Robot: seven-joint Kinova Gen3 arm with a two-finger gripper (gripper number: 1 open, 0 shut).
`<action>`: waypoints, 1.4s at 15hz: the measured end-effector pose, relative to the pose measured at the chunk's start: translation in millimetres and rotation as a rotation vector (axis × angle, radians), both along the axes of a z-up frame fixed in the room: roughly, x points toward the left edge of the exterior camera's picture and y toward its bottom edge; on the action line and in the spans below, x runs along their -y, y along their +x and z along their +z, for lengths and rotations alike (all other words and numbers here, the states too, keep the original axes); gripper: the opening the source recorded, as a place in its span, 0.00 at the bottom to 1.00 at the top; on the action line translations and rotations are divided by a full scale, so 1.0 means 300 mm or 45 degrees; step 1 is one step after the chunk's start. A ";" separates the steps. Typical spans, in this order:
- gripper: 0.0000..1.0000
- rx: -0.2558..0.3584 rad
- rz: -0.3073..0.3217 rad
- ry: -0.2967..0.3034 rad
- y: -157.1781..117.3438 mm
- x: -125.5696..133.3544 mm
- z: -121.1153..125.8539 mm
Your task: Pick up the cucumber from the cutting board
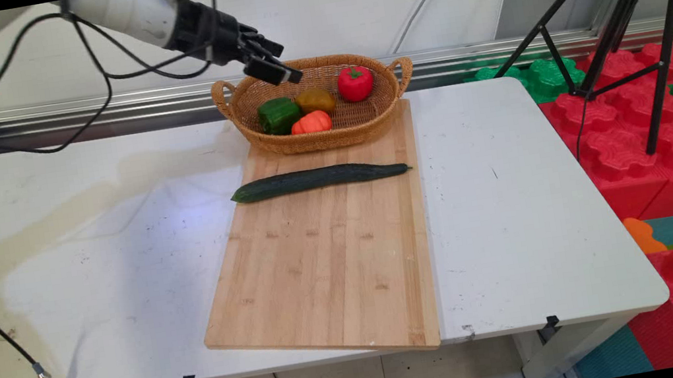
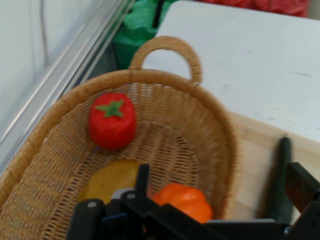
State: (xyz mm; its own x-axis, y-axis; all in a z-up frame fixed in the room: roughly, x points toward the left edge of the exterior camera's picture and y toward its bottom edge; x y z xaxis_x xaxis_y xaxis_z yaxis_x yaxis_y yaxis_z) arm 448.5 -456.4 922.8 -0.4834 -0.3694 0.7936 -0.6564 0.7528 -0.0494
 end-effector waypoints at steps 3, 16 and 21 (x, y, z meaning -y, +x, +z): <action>1.00 -0.026 -0.051 0.001 0.023 -0.075 0.053; 1.00 -0.140 -0.203 0.050 0.055 -0.317 0.192; 1.00 -0.070 -0.229 0.060 0.041 -0.330 0.163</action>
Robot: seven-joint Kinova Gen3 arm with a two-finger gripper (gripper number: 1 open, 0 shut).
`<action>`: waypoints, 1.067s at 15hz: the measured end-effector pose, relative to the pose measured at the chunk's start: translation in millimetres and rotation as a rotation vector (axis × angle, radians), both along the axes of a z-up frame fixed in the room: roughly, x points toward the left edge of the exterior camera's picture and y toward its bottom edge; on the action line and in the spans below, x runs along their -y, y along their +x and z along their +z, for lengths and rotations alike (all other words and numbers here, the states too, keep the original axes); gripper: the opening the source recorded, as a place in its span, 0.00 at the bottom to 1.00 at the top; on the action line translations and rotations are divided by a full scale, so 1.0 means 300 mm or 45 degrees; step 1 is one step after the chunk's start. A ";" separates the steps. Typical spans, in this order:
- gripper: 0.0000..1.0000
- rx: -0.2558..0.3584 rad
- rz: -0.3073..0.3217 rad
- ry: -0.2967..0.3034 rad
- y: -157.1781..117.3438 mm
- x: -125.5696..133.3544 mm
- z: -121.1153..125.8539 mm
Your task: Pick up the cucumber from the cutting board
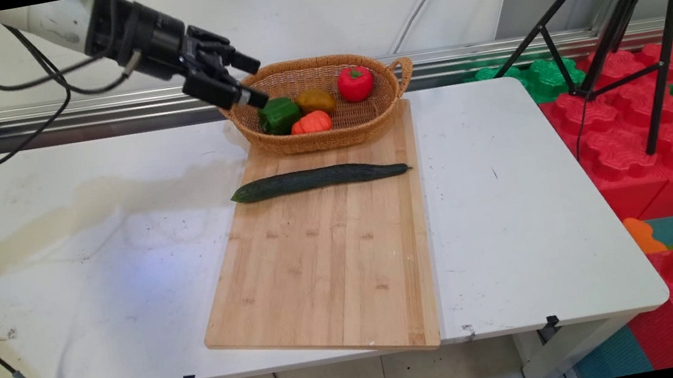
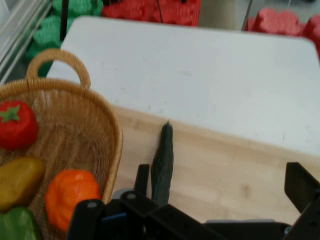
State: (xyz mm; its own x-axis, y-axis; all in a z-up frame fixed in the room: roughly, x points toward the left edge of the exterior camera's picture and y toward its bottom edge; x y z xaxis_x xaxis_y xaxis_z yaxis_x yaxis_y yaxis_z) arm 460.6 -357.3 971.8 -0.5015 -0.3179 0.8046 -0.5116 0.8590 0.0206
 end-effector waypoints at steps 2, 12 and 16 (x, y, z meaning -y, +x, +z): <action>1.00 0.047 -0.016 -0.006 -0.007 0.004 -0.026; 1.00 0.239 -0.114 0.038 -0.077 0.031 -0.267; 1.00 0.304 -0.131 0.057 -0.107 0.059 -0.384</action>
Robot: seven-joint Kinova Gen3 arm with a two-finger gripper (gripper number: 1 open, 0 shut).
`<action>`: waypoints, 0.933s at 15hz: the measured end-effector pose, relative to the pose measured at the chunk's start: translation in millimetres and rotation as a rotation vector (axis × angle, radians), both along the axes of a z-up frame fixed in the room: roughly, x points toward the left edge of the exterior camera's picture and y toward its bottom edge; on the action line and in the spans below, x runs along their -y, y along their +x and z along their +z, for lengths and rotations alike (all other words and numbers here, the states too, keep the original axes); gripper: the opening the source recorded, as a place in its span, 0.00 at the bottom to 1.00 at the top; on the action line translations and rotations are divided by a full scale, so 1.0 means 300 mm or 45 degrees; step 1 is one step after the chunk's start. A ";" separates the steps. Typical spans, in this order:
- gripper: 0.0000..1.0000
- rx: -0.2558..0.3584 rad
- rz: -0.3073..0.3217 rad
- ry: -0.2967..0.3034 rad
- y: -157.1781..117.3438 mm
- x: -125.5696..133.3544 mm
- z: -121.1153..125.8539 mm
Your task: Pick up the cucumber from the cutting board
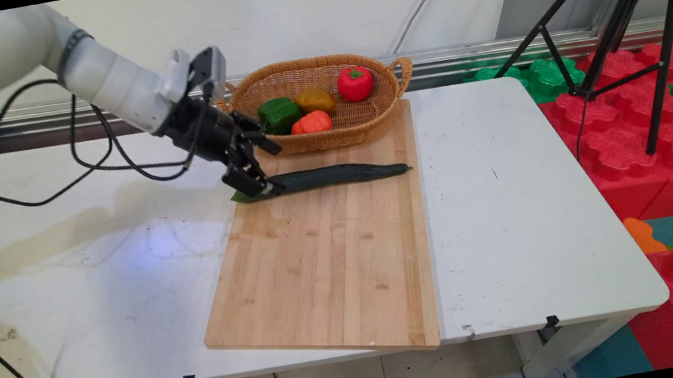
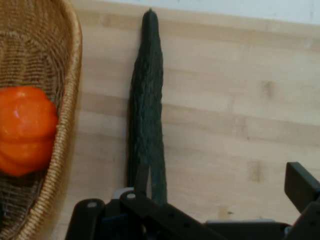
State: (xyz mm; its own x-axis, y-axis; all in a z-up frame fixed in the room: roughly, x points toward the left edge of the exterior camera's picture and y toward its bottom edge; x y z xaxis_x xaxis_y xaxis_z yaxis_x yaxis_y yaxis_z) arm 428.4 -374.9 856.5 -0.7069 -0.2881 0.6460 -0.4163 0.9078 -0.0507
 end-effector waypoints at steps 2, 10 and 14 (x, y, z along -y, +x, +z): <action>1.00 0.018 0.004 0.002 -0.014 0.016 -0.038; 1.00 0.095 0.033 -0.010 -0.071 0.090 -0.171; 1.00 0.127 0.047 -0.014 -0.090 0.125 -0.226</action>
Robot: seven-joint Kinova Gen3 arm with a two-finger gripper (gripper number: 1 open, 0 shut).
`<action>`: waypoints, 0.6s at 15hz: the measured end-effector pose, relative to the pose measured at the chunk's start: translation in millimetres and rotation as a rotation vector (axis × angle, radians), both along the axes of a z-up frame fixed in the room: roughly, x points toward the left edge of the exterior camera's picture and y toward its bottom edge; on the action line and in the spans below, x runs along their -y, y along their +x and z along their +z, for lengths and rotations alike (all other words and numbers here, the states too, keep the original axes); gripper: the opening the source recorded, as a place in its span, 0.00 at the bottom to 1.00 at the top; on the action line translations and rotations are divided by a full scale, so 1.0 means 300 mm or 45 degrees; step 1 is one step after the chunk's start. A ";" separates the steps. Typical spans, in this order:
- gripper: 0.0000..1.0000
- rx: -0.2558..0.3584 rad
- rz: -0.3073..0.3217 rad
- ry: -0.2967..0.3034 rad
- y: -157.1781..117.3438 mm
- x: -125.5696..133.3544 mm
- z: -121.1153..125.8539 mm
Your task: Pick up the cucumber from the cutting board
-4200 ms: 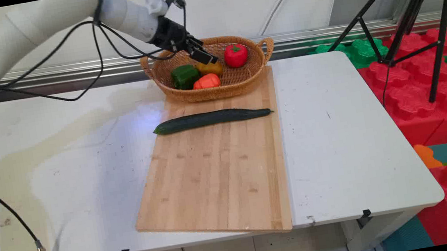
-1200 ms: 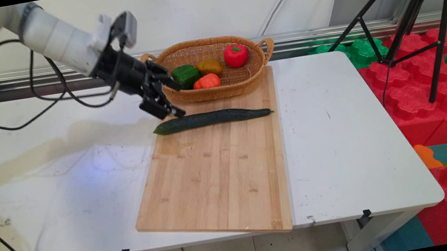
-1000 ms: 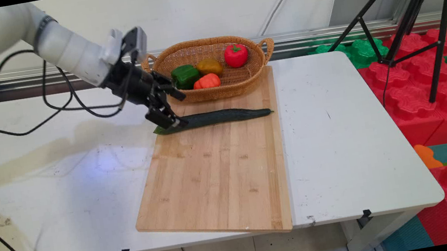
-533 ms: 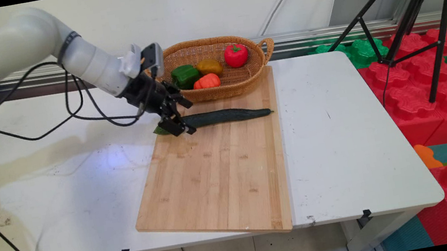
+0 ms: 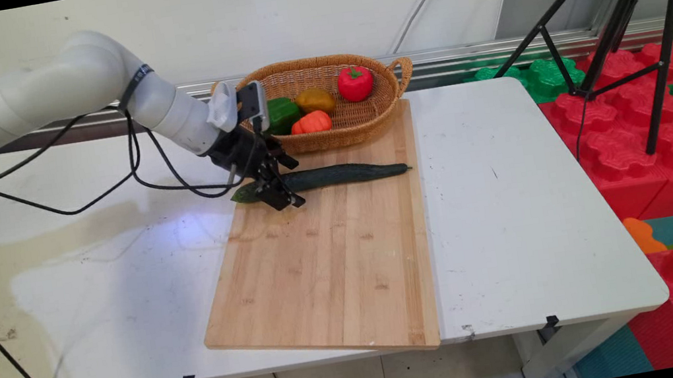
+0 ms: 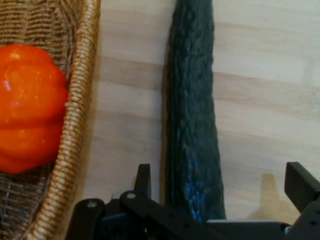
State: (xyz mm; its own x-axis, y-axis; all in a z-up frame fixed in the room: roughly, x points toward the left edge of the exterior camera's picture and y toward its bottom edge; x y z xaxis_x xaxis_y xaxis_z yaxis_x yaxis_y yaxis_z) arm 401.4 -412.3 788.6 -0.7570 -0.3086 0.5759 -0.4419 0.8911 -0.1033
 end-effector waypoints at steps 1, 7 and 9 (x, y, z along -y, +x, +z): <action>1.00 0.004 0.000 -0.001 -0.003 0.004 -0.007; 0.00 0.014 0.005 -0.018 -0.027 0.035 -0.048; 0.00 0.011 0.008 -0.023 -0.029 0.041 -0.051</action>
